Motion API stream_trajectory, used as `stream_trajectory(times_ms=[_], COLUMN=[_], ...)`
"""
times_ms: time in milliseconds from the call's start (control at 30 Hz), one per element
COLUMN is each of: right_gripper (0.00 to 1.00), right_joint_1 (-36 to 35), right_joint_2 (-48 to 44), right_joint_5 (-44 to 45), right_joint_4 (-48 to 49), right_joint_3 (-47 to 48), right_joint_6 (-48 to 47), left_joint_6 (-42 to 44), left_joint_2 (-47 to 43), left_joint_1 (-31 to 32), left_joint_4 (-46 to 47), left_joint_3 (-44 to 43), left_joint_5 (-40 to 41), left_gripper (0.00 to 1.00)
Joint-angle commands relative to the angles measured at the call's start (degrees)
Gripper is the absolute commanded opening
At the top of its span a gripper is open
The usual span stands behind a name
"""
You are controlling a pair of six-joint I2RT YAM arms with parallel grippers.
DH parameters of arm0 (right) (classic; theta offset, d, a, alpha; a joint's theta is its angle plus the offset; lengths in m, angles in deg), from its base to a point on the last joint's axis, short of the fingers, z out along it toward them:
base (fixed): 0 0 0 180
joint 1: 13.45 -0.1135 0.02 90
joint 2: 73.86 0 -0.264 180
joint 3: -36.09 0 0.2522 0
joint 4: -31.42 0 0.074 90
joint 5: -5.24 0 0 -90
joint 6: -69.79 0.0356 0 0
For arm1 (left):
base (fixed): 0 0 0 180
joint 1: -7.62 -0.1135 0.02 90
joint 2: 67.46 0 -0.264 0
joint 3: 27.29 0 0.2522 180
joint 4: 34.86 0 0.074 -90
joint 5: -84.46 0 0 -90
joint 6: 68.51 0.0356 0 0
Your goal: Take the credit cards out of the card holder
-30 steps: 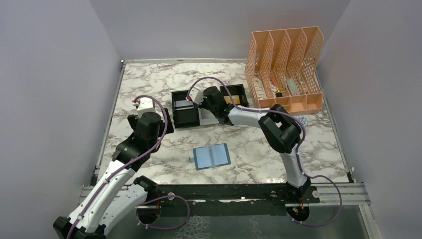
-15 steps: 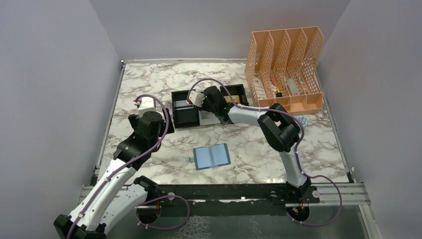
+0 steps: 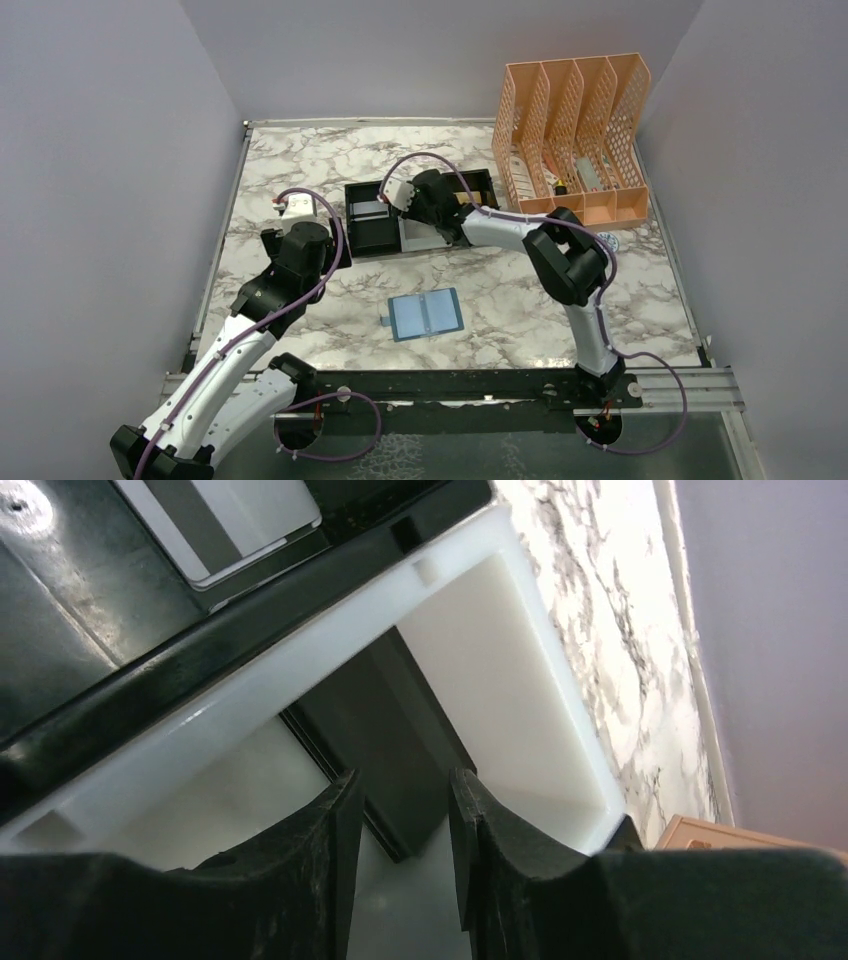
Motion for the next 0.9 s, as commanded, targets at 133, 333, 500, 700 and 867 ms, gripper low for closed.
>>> stream_trajectory(times_ms=[133, 333, 500, 700, 867], right_gripper=[0.38, 0.38, 0.38, 0.33, 0.29], right_joint_1=[0.39, 0.30, 0.36, 0.34, 0.33], right_joint_2=[-16.07, -28.80, -36.73, -38.93, -40.18], right_joint_5=[-4.90, -8.40, -17.44, -28.55, -30.87], right_joint_4=[5.97, 3.04, -5.11, -9.40, -5.27], right_joint_3=[-8.39, -18.25, -26.46, -37.33, -44.93], right_joint_6=[15.45, 34.61, 56.49, 71.72, 78.98], left_joint_6=[0.99, 2.20, 2.07, -12.73, -15.80], left_joint_2=[-0.18, -0.18, -0.07, 2.56, 8.23], left_joint_1=[-0.39, -0.41, -0.37, -0.15, 6.86], left_joint_4=[-0.46, 1.71, 6.29, 23.79, 25.90], left_joint_3=[0.02, 0.91, 2.84, 12.42, 15.27], left_joint_5=[-2.43, -11.83, -31.24, -59.42, -54.52], left_gripper=[0.99, 0.99, 0.99, 0.94, 0.90])
